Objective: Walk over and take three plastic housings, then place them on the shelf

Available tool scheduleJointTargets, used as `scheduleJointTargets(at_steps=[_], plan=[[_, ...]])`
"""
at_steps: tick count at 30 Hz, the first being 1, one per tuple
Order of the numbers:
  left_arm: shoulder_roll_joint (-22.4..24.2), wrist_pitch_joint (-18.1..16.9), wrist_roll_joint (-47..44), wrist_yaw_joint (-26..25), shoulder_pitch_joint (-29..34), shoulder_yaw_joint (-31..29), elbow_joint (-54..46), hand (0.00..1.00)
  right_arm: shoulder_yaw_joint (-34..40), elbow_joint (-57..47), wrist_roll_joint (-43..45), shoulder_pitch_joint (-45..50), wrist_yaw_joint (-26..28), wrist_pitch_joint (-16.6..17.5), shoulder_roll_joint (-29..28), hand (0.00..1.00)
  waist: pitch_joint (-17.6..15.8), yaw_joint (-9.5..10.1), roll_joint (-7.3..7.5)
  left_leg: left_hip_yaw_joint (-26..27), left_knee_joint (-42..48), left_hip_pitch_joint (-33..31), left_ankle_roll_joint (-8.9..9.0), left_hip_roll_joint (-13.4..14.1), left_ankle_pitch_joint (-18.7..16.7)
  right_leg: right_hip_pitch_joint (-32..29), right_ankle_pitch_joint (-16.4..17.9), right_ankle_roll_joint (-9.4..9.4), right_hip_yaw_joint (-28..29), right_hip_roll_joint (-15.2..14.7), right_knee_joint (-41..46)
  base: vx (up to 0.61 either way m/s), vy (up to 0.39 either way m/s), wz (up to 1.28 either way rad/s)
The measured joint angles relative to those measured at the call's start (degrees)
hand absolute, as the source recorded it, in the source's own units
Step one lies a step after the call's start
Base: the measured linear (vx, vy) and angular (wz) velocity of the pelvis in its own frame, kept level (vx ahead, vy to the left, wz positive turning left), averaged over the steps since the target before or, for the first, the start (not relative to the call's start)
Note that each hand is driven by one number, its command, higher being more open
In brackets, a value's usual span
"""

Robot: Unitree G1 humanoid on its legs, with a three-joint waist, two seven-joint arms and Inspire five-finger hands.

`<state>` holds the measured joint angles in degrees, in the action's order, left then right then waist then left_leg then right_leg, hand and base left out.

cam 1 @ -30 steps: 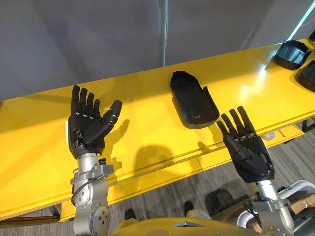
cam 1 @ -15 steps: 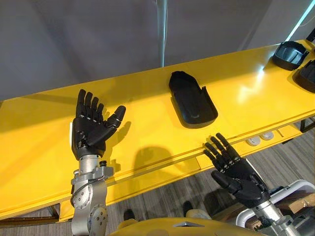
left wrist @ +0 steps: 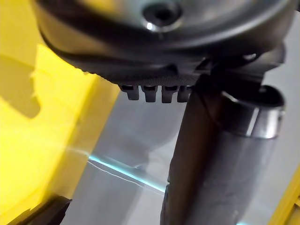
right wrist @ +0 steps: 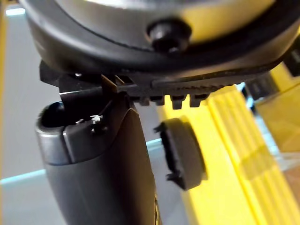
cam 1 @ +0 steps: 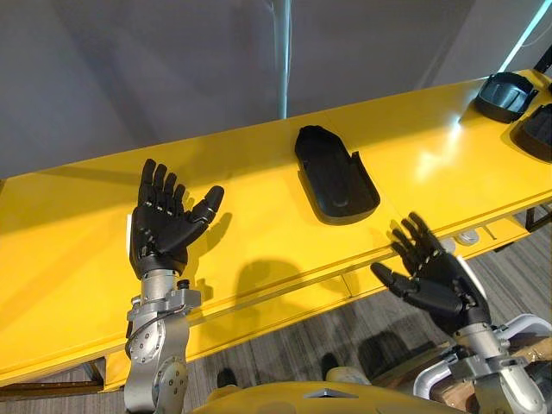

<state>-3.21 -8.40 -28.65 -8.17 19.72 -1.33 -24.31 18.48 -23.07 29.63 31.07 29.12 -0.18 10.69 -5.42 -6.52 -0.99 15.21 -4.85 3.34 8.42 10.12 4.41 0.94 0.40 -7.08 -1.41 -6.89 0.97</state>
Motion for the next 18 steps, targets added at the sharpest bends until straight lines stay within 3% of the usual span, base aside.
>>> scheduleJointTargets(at_steps=[10, 18], plan=[[0.05, 0.56, 0.0, 0.87, -0.01, -1.86, -0.49, 1.0, -0.46, -1.77, 5.03, -3.23, 2.42, 0.63, 0.0, 1.0, 0.37, 0.3, -0.32, -1.01, 0.01, -0.8, -0.04, 0.04, 0.23, 0.03, 0.0, 0.01, -1.18, 0.01, -0.07, 0.0, 0.001, 0.06], [0.64, 1.17, 0.0, 1.21, 0.0, -2.18, -0.49, 1.0, -0.47, -1.76, 2.44, -2.62, 3.28, -0.64, 0.0, 1.0, 0.4, 0.19, -0.35, -1.0, 0.0, -0.79, -0.05, 0.05, 0.35, 0.02, 0.0, 0.01, -1.17, 0.01, -0.05, 0.0, 0.0, 0.0]])
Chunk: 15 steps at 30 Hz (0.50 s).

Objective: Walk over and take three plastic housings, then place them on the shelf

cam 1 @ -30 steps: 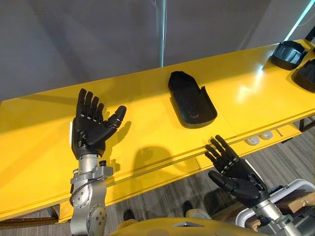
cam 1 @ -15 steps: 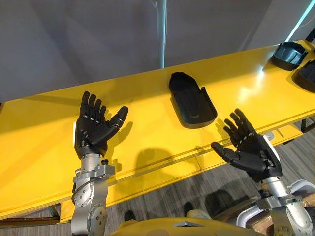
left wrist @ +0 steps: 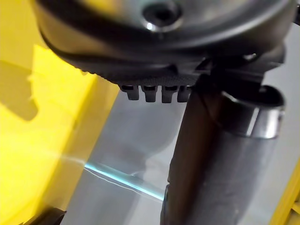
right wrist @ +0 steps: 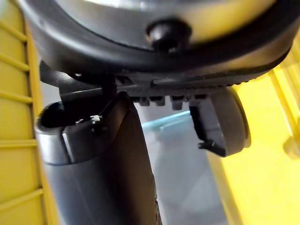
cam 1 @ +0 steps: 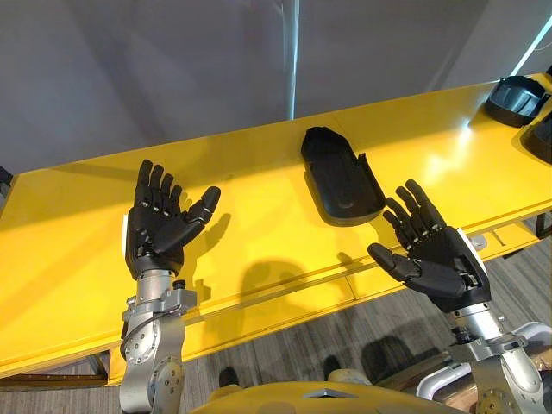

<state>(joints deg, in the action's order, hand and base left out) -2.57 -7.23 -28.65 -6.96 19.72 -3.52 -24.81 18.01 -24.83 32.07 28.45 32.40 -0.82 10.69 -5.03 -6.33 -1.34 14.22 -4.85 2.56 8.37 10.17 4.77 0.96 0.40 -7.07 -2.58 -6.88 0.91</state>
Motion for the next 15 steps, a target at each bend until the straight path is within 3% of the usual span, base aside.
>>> scheduleJointTargets(at_steps=[11, 15], plan=[[0.05, 0.13, 0.01, -0.46, 0.35, -0.45, -0.09, 1.0, -2.09, 2.49, -2.65, -0.05, -1.01, -1.55, 0.0, 1.0, -0.02, 0.26, -0.04, -0.44, 0.0, -0.14, 0.0, -0.01, 0.02, -0.01, 0.0, 0.01, -0.2, 0.0, -0.01, 0.0, 0.0, 0.0], [0.1, 0.13, 0.01, -1.17, 0.66, -1.01, -0.26, 1.0, -2.84, 2.61, -5.89, -0.12, -2.75, -1.71, 0.01, 1.0, -0.06, 1.28, -0.06, -0.79, 0.0, -0.37, 0.0, -0.01, 0.08, 0.0, 0.07, 0.08, -0.51, 0.0, -0.03, 0.0, 0.003, 0.04]])
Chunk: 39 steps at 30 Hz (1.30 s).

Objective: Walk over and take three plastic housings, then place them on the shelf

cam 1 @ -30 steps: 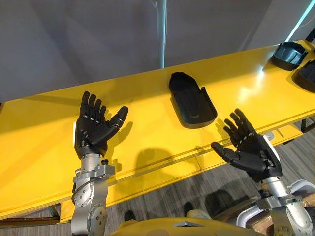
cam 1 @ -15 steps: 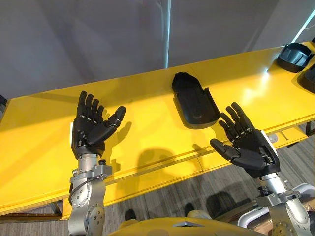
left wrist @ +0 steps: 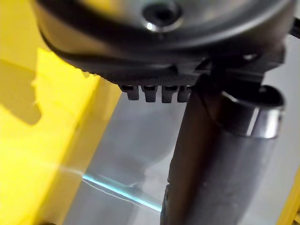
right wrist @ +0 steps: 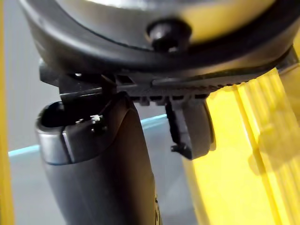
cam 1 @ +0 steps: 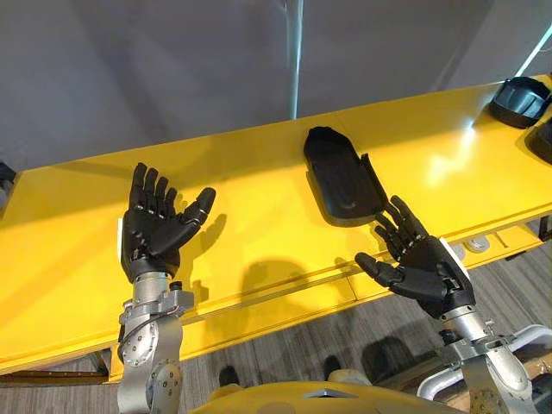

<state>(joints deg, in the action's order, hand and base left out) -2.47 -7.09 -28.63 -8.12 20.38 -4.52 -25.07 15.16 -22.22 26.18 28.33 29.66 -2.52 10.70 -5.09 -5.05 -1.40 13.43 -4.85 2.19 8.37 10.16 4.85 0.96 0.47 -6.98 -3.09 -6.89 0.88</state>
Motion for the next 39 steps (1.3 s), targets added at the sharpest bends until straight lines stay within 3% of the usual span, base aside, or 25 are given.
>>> scheduleJointTargets(at_steps=[7, 19, 27, 35, 39], plan=[[0.28, -0.02, 0.03, -0.14, 0.73, -1.01, -2.46, 1.0, -2.81, 0.02, -3.86, -1.28, -3.93, -0.28, 0.07, 1.0, -0.16, 0.45, 0.1, -1.99, 0.01, -1.73, -0.03, -0.01, 0.59, -0.46, 0.08, 0.14, -1.67, -0.01, 0.0, 0.0, 0.0, 0.14], [0.42, -0.09, 0.01, -0.04, 1.84, -0.63, -2.55, 1.0, -7.4, 2.11, -10.44, -7.6, -16.3, 0.36, -0.01, 1.0, -1.6, 0.8, 0.25, -2.81, 0.01, -1.74, -0.03, -0.01, 0.84, 0.05, 0.15, 0.27, -2.8, -0.02, 0.03, -0.01, 0.003, 0.03], [0.55, -0.09, -0.04, 0.52, 1.87, -0.66, -2.79, 1.0, -7.34, 2.11, -11.54, -7.74, -19.11, 1.16, -0.62, 1.0, -1.63, 1.49, 0.2, -2.88, 0.01, -1.65, -0.04, -0.01, 0.91, 0.21, 0.18, 0.31, -2.91, -0.02, 0.06, 0.0, 0.0, 0.0], [2.22, -0.14, -0.01, 1.2, 1.46, -0.65, -6.06, 1.0, -8.23, -4.61, -5.44, -9.96, -18.09, 10.71, -3.83, 1.0, -1.58, 1.58, 0.13, -2.52, 0.02, -0.57, 0.08, 0.05, 0.82, 1.07, 0.16, 0.32, -2.67, -0.01, 0.02, -0.01, 0.002, -0.02], [2.22, -0.11, 0.0, 1.2, -0.14, -0.23, -6.04, 1.0, -12.97, -6.2, -5.44, -14.04, -19.88, 14.47, -3.88, 1.0, -1.55, 1.84, 0.11, -2.23, 0.01, -0.57, 0.0, 0.04, 0.9, 0.98, 0.13, 0.31, -2.59, 0.0, 0.01, -0.01, 0.002, 0.0]])
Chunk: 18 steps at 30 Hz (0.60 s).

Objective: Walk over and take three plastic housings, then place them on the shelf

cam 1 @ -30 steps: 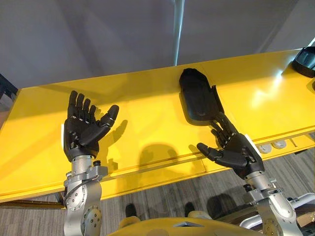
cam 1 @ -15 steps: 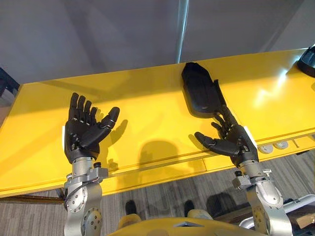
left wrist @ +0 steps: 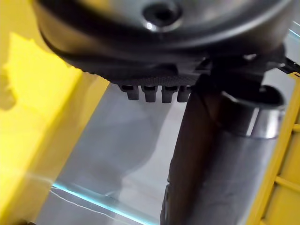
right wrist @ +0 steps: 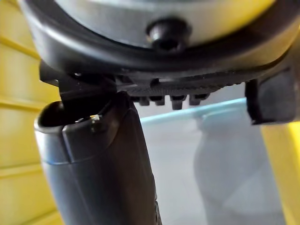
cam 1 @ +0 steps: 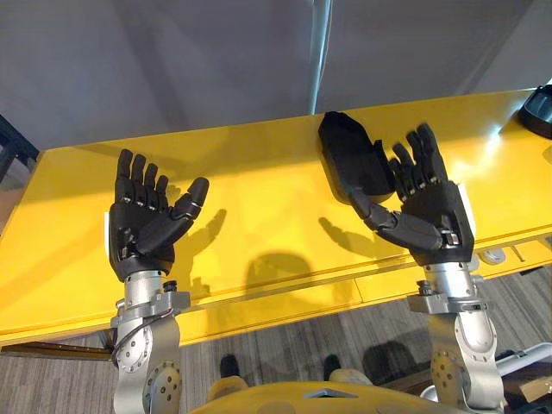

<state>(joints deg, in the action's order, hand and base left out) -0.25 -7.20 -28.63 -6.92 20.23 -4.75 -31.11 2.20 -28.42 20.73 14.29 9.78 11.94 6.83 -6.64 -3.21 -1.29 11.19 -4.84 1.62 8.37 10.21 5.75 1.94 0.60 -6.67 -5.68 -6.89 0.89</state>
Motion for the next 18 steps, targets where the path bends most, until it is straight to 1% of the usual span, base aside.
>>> scheduleJointTargets(at_steps=[1, 2, 4, 5, 7, 8, 10, 13, 15, 16, 18], plan=[[-0.01, -0.01, 0.0, 0.0, -0.45, 0.12, 0.0, 1.0, -1.22, 0.08, -0.02, -1.27, -2.58, 0.0, -0.07, 1.0, 0.01, 0.12, -0.01, 0.0, 0.0, 0.01, 0.0, -0.01, 0.05, -0.01, -0.06, -0.03, 0.02, 0.0, 0.0, 0.0, 0.0, 0.0], [-0.02, -0.01, 0.0, 0.0, -0.61, 0.2, 0.03, 1.0, -1.51, 0.17, -0.02, -1.84, -3.93, 0.0, -0.19, 1.0, 0.02, 0.17, -0.02, 0.01, 0.0, 0.01, -0.01, -0.01, 0.06, -0.03, -0.07, -0.04, 0.04, 0.0, 0.01, 0.0, 0.0, 0.0], [-0.01, -0.28, 1.03, -0.22, -0.73, 1.42, 0.06, 1.0, -1.54, 0.8, -0.01, -3.32, -10.69, -0.01, -1.37, 1.0, 0.05, 0.29, -0.06, 0.27, 0.01, 0.23, -0.02, -0.02, 0.07, -0.09, -0.13, -0.08, 0.35, 0.0, 0.01, 0.0, 0.007, -0.05], [-0.01, -0.33, 2.08, -0.21, -0.73, 1.77, 0.05, 1.0, -1.36, 1.1, 0.0, -3.44, -12.02, -0.02, -1.91, 1.0, 0.05, 0.32, -0.06, 0.48, 0.01, 0.43, -0.02, -0.01, 0.07, -0.08, -0.14, -0.08, 0.5, 0.0, 0.0, 0.0, 0.01, -0.15], [-0.05, -0.82, 4.75, 0.6, -0.73, 4.25, 0.03, 1.0, -0.33, 1.5, -0.22, -2.09, -16.53, -0.22, -4.4, 1.0, 0.27, 0.15, -0.24, 1.58, 0.01, 1.01, 0.1, -0.02, -0.13, -0.05, -0.15, -0.11, 1.5, 0.0, -0.03, 0.01, 0.012, -0.2], [-0.08, -1.24, 4.75, 1.18, -0.74, 5.14, 0.03, 1.0, -0.17, 1.5, -0.27, -1.52, -17.42, -0.25, -4.86, 1.0, 0.28, -0.03, -0.28, 1.77, 0.01, 1.02, 0.11, -0.02, -0.15, -0.1, -0.19, -0.14, 1.68, 0.0, -0.04, 0.02, 0.013, -0.21], [-0.15, -1.63, 4.73, 2.87, -1.17, 8.76, 0.01, 1.0, 0.5, 1.5, -1.28, 0.77, -19.85, -0.66, -5.71, 1.0, 0.32, -0.13, -0.34, 2.75, 0.02, 1.26, 0.14, 0.02, -0.27, -0.54, -0.38, -0.23, 2.68, 0.05, -0.02, 0.01, 0.014, -0.25], [-0.26, -1.62, 4.38, 5.5, -2.7, 15.8, 0.02, 1.0, 1.38, 1.36, -5.02, 4.18, -23.22, -2.0, -7.15, 1.0, 0.34, -0.51, -0.36, 5.49, 0.0, 2.8, 0.17, 0.1, -0.94, -0.7, -0.75, -0.35, 5.02, 0.12, -0.03, 0.0, 0.025, -0.42], [-0.51, -1.61, 3.95, 6.77, -3.38, 20.18, 0.04, 1.0, 1.84, 0.36, -6.99, 6.47, -24.92, -2.83, -7.73, 1.0, 0.53, -1.8, -0.44, 8.03, -0.01, 4.08, 0.34, 0.25, -1.59, -0.91, -0.94, -0.56, 7.31, 0.37, -0.03, -0.01, 0.029, -0.64], [-0.65, -1.56, 3.74, 6.79, -4.32, 22.69, 0.31, 1.0, 2.17, -0.86, -7.53, 8.16, -26.16, -3.16, -7.79, 1.0, 0.73, -2.28, -0.48, 10.44, -0.01, 5.15, 0.62, 0.57, -2.26, -1.34, -1.26, -0.56, 9.42, 0.9, -0.14, -0.01, 0.021, -0.73], [-0.64, -1.57, 3.74, 6.54, -5.16, 24.71, 0.44, 1.0, 3.06, -2.2, -8.83, 9.83, -26.7, -3.19, -7.88, 1.0, 1.48, -3.06, -0.44, 13.01, -0.01, 5.93, 0.9, 0.93, -2.68, -2.14, -1.48, -0.61, 11.56, 1.48, -0.23, 0.01, 0.006, -0.78]])
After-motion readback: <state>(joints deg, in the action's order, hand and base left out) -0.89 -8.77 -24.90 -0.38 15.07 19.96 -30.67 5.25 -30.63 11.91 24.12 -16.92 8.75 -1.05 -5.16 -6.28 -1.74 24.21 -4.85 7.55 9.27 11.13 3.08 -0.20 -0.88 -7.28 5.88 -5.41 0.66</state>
